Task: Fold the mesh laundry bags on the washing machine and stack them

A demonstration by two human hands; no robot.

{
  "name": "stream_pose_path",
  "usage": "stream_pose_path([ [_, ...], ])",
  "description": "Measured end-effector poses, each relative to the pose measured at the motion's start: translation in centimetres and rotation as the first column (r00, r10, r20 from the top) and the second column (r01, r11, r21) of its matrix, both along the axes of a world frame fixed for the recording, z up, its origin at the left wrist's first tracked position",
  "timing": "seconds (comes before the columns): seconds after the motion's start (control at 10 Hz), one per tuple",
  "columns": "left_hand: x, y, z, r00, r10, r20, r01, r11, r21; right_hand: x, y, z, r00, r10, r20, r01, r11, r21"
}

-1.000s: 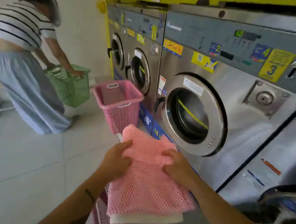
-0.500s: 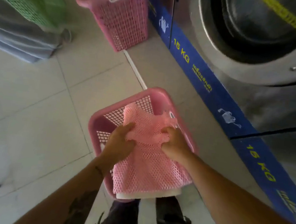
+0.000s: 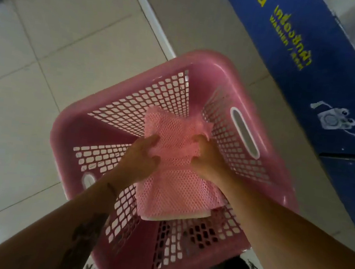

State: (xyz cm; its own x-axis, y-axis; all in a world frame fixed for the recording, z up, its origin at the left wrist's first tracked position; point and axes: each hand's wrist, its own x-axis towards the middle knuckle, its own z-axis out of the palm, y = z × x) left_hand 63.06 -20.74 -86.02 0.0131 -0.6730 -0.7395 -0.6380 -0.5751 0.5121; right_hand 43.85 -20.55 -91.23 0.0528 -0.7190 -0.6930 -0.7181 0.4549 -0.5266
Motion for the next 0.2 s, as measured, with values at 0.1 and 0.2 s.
stream_pose_path([
  [0.1, 0.07, -0.42, -2.66, 0.998, -0.062, -0.008, 0.063, 0.994, 0.086, -0.60, -0.68, -3.35, 0.999, 0.034, -0.006, -0.033, 0.998, 0.058],
  [0.2, 0.13, -0.17, -3.14, 0.996, -0.077, 0.036, 0.074, 0.993, 0.087, -1.06, -0.84, -3.60, 0.999, 0.023, -0.035, -0.021, 0.997, 0.071],
])
